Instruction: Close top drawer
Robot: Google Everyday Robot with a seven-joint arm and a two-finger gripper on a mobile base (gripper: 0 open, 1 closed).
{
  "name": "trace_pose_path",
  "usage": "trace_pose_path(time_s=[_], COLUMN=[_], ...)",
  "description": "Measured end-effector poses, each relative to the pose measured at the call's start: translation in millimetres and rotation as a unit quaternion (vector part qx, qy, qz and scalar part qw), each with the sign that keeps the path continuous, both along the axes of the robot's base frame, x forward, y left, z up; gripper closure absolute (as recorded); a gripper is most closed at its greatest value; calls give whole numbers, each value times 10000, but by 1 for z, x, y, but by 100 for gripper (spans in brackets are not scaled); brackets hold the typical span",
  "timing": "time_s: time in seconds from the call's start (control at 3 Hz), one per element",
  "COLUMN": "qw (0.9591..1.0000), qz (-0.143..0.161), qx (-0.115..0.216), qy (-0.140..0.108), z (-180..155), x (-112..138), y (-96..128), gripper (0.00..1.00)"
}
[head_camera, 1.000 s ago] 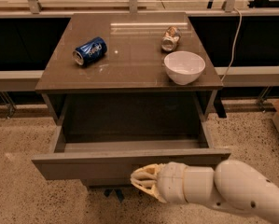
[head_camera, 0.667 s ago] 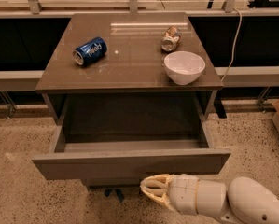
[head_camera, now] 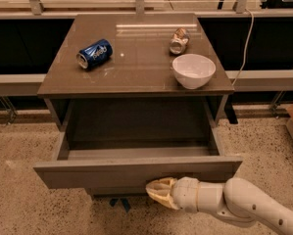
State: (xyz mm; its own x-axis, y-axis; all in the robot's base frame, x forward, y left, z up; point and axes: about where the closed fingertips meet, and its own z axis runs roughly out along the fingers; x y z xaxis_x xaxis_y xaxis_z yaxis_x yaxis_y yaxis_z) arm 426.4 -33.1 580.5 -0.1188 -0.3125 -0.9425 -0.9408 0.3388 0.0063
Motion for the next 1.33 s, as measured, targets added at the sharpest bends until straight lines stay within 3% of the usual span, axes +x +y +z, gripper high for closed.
trace_pose_path(time_s=[0.33, 0.67, 1.0, 1.33], qw=[9999, 9999, 9986, 9986], qz=[67, 66, 47, 47], qx=[-24, -25, -294, -294], qy=[-132, -132, -435, -435], z=[3, 3, 19, 19], x=[23, 23, 57, 55], y=[7, 7, 19, 19], gripper=[100, 100, 100, 100])
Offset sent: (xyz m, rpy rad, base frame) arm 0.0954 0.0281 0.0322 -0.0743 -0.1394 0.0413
